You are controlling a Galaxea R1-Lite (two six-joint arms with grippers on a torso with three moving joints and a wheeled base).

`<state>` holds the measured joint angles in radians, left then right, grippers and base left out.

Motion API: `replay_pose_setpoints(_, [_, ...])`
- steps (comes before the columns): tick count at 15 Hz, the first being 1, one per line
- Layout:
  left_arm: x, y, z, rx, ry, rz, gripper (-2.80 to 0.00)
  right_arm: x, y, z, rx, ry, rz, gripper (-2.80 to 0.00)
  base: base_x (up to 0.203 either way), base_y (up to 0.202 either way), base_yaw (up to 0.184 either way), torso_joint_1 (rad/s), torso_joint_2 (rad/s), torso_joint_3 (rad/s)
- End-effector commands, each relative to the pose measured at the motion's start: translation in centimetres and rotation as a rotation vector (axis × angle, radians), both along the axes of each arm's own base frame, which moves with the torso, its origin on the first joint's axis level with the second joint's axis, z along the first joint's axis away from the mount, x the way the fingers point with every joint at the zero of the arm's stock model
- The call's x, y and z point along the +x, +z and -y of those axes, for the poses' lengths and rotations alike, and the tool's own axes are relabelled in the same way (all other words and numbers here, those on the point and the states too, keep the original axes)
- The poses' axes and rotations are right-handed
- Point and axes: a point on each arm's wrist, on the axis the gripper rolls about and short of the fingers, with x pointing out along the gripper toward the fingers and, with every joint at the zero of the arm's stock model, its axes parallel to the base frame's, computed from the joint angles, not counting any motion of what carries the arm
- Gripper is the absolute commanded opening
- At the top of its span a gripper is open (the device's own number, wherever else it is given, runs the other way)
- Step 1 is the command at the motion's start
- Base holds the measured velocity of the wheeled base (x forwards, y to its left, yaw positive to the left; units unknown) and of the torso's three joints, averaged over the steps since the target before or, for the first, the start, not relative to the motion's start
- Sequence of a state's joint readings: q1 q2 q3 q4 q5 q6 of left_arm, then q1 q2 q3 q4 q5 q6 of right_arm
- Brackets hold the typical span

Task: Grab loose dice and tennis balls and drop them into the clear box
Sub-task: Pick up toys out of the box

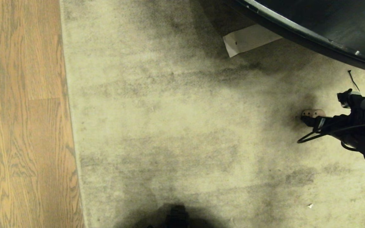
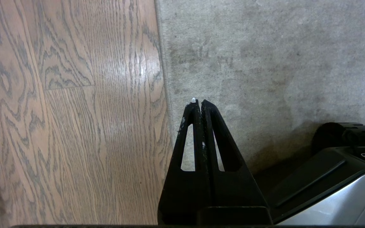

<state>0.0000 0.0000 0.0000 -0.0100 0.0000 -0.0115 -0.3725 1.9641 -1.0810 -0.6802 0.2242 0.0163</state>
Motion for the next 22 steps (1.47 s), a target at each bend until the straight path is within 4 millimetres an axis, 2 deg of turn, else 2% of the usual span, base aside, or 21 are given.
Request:
replay_pose_setpoints(1, [0.0,-0.1,0.0,-0.001,0.000,-0.002,-2.80,0.7,0.6,-0.1,-0.013,0.005,0.026,0.00,0.000,0.000,0.000,0.000,0.00,0.000])
replay_pose_setpoints(9, [0.0,-0.1,0.0,-0.001,0.000,-0.002,-2.80,0.3,-0.5,-0.1,0.023,0.001,-0.069,0.00,0.000,0.000,0.000,0.000,0.00,0.000])
replay_pose_setpoints(10, [0.0,-0.1,0.0,-0.001,0.000,-0.002,-2.80,0.3,-0.4,0.0,0.022,0.000,-0.066,-2.80,0.000,0.000,0.000,0.000,0.00,0.000])
replay_pose_setpoints(15, [0.0,-0.1,0.0,-0.001,0.000,-0.002,-2.80,1.1,0.0,0.3,0.003,0.003,-0.044,-2.80,0.000,0.000,0.000,0.000,0.00,0.000])
replay_pose_setpoints(18, [0.0,-0.1,0.0,-0.001,0.000,-0.002,-2.80,1.0,-0.7,0.3,0.011,0.004,-0.065,-2.80,0.000,0.000,0.000,0.000,0.00,0.000])
replay_pose_setpoints(22, [0.0,-0.1,0.0,-0.001,0.000,-0.002,-2.80,-0.8,-0.3,-0.4,0.025,0.012,-0.100,-2.80,0.000,0.000,0.000,0.000,0.00,0.000])
